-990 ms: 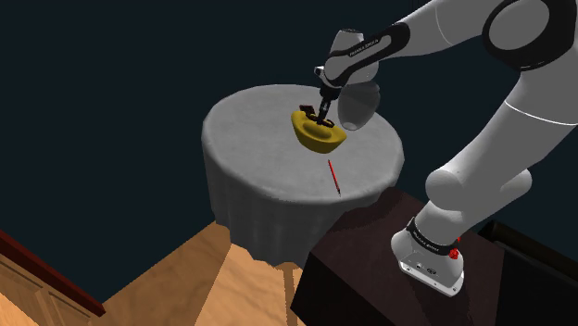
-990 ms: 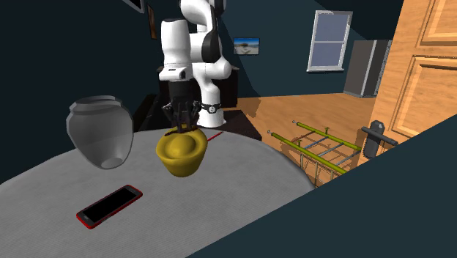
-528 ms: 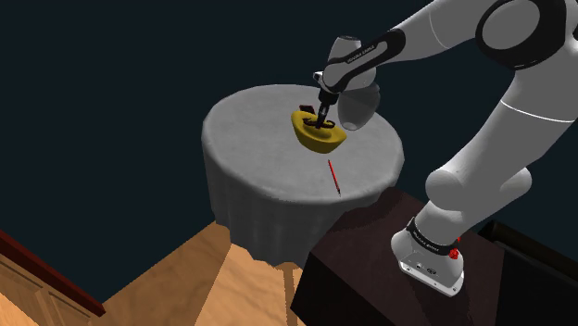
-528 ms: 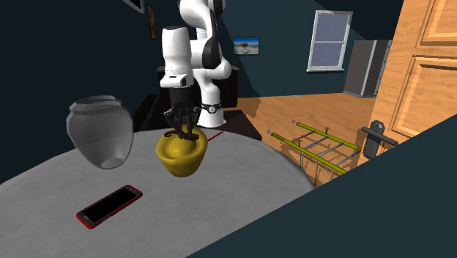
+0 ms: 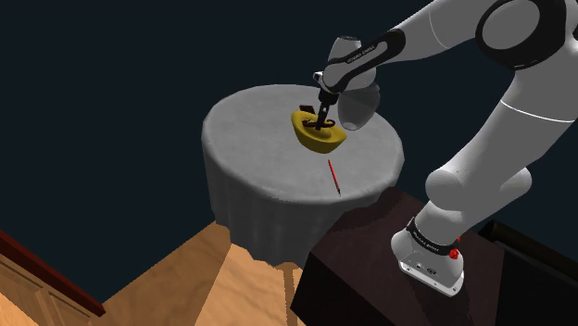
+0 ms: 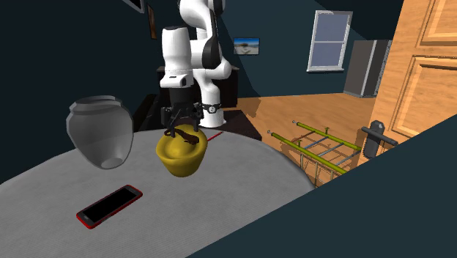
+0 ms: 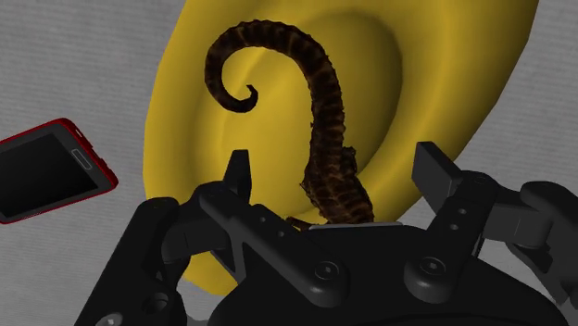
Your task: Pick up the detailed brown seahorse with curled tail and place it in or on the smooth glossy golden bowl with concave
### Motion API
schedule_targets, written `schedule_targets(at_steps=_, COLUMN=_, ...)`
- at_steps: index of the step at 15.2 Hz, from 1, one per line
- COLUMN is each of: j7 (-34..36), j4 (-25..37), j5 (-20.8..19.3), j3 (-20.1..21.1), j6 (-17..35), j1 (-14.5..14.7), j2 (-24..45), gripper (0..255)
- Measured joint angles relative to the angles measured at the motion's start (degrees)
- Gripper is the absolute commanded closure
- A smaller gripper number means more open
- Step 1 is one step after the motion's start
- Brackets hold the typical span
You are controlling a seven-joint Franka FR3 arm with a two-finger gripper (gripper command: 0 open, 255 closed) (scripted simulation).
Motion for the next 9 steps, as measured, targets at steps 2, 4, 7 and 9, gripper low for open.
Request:
schedule_targets(at_steps=2, j7=0.0, j4=0.0, j5=0.0, j3=0.0, j6=0.0, j1=0.0, j2=0.0, gripper=0)
schedule_targets(at_steps=4, j7=-0.5, j4=0.4, j5=0.7, j3=0.1, j6=-2.1, j1=-0.2, j2=-1.8, gripper=0)
schedule_targets(at_steps=7, j7=-1.4, j4=1.6, j5=1.9, j3=0.0, j6=-6.2, j1=-0.4, j2=-4.9, gripper=0)
schedule_targets(at_steps=9, j7=-1.4, j4=1.8, j5=2.0, j3=0.0, j6=-6.7, j1=-0.4, j2=-5.2, gripper=0)
